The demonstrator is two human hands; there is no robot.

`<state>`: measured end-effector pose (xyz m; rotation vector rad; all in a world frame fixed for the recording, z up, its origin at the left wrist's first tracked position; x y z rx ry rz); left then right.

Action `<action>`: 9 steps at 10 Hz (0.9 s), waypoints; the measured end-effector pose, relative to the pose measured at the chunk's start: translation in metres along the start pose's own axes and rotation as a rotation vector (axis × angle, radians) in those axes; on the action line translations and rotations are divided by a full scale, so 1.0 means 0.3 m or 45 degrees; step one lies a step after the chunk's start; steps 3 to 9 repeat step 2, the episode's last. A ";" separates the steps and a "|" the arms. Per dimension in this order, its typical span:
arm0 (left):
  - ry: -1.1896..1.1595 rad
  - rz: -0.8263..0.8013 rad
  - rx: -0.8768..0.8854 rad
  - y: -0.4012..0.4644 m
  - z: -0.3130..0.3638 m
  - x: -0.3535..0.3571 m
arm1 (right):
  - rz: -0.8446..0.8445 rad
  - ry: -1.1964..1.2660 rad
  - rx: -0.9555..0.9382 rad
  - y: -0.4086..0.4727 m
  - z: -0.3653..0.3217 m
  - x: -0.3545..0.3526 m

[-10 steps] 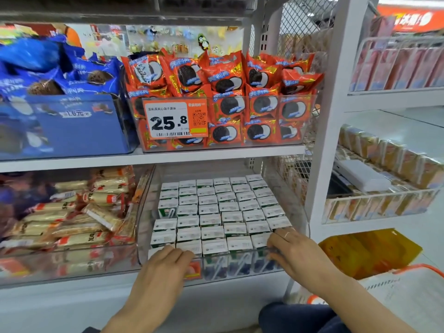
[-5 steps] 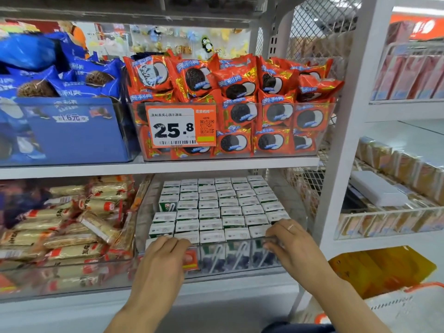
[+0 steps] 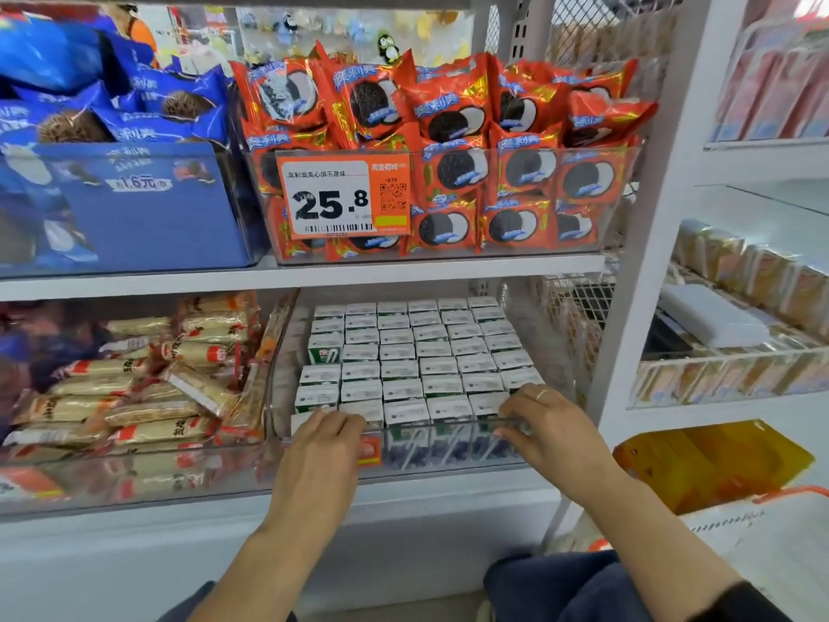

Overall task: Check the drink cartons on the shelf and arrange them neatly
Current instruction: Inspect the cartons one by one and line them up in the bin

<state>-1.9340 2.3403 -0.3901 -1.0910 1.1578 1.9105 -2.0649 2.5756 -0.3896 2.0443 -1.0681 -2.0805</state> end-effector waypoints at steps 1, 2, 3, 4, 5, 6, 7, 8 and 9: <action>-0.052 -0.135 -0.095 0.001 0.002 -0.009 | 0.066 0.112 0.149 0.001 -0.059 -0.044; -0.026 0.018 -0.122 -0.059 0.040 -0.044 | 0.639 0.375 0.308 -0.061 -0.171 -0.207; -0.026 0.018 -0.122 -0.059 0.040 -0.044 | 0.639 0.375 0.308 -0.061 -0.171 -0.207; -0.026 0.018 -0.122 -0.059 0.040 -0.044 | 0.639 0.375 0.308 -0.061 -0.171 -0.207; -0.026 0.018 -0.122 -0.059 0.040 -0.044 | 0.639 0.375 0.308 -0.061 -0.171 -0.207; -0.026 0.018 -0.122 -0.059 0.040 -0.044 | 0.639 0.375 0.308 -0.061 -0.171 -0.207; -0.026 0.018 -0.122 -0.059 0.040 -0.044 | 0.639 0.375 0.308 -0.061 -0.171 -0.207; -0.026 0.018 -0.122 -0.059 0.040 -0.044 | 0.639 0.375 0.308 -0.061 -0.171 -0.207; -0.026 0.018 -0.122 -0.059 0.040 -0.044 | 0.639 0.375 0.308 -0.061 -0.171 -0.207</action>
Point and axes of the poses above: each hand's wrist, its own y-axis towards the middle knuckle, its own x-axis out of the palm, z = x × y, the point moved 1 cm from there along y, towards the middle knuckle, and after that the axes turned 15 degrees about -x, right-handed, at the moved point
